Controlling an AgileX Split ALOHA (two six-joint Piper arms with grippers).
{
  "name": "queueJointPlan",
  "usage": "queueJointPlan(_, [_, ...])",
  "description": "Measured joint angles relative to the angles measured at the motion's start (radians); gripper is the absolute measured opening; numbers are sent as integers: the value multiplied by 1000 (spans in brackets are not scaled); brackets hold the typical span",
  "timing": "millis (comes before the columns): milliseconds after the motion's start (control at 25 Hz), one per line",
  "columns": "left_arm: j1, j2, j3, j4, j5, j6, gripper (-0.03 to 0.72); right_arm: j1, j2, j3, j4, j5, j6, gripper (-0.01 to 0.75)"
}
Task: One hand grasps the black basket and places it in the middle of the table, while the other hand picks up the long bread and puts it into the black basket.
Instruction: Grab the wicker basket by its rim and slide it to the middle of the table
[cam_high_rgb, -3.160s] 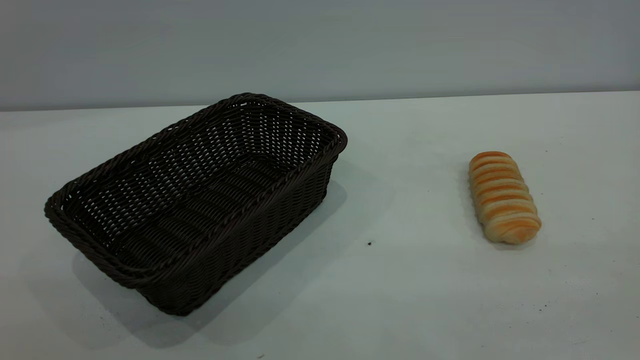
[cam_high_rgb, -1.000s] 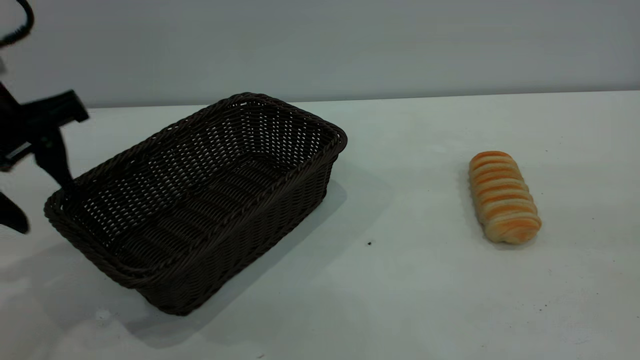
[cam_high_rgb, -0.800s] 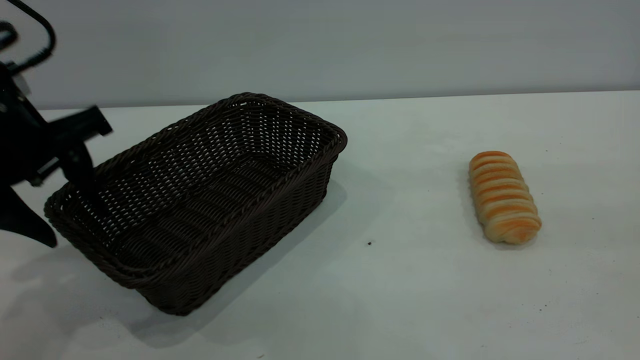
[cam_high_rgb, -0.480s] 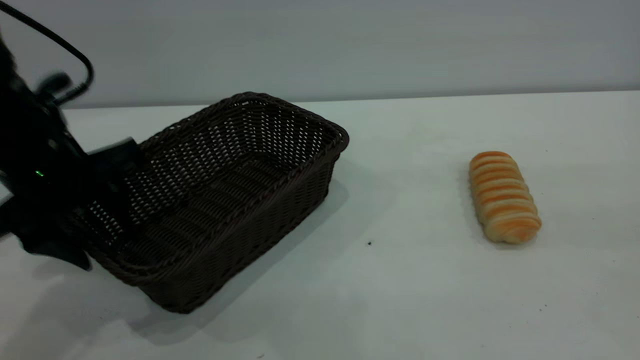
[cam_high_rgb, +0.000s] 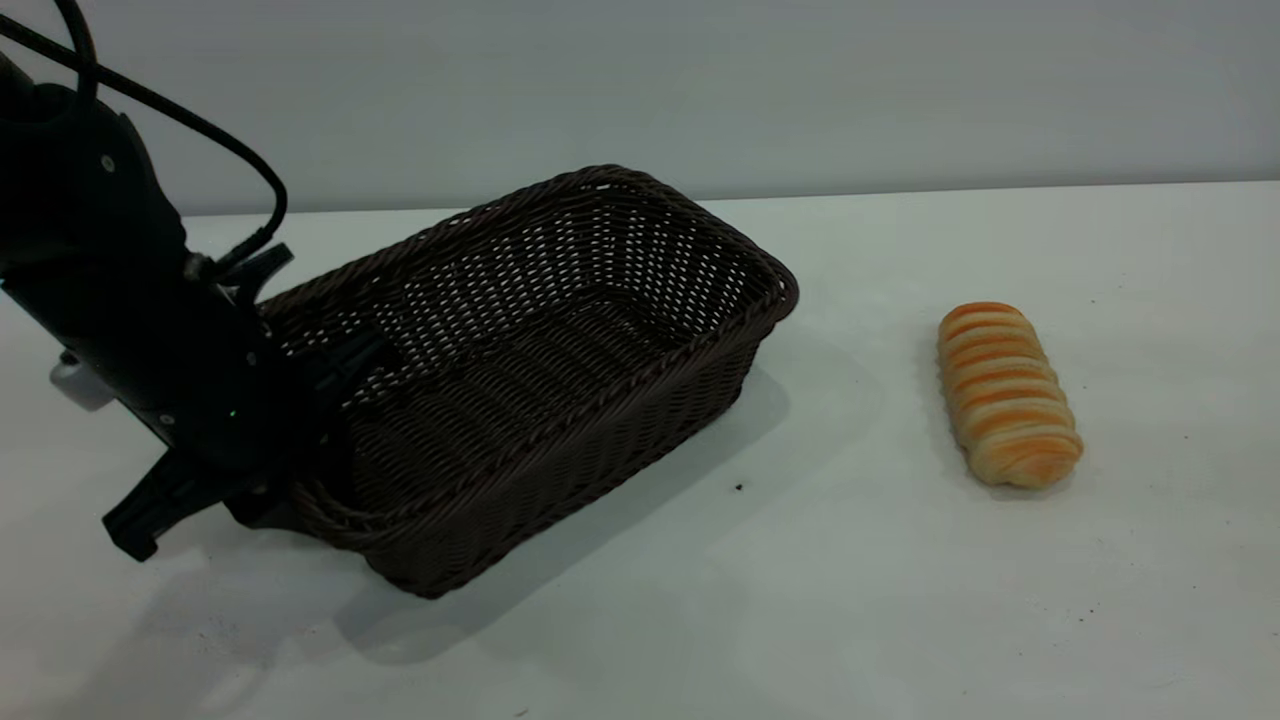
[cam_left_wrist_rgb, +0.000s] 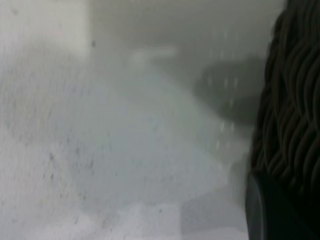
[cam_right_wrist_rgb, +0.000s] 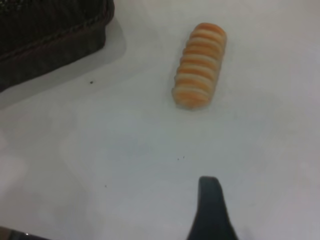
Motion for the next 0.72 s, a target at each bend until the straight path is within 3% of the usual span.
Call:
queueJointPlan(200, [1, -25, -42, 36, 42, 162, 139, 0, 0, 0, -1, 5, 0, 541])
queueJointPlan(480, [10, 21, -302, 135, 335, 547, 139, 0, 0, 0, 0, 7, 9, 541])
queueJointPlan(720, [13, 110, -412, 162, 425, 571, 139, 0, 0, 0, 0, 22, 10, 541])
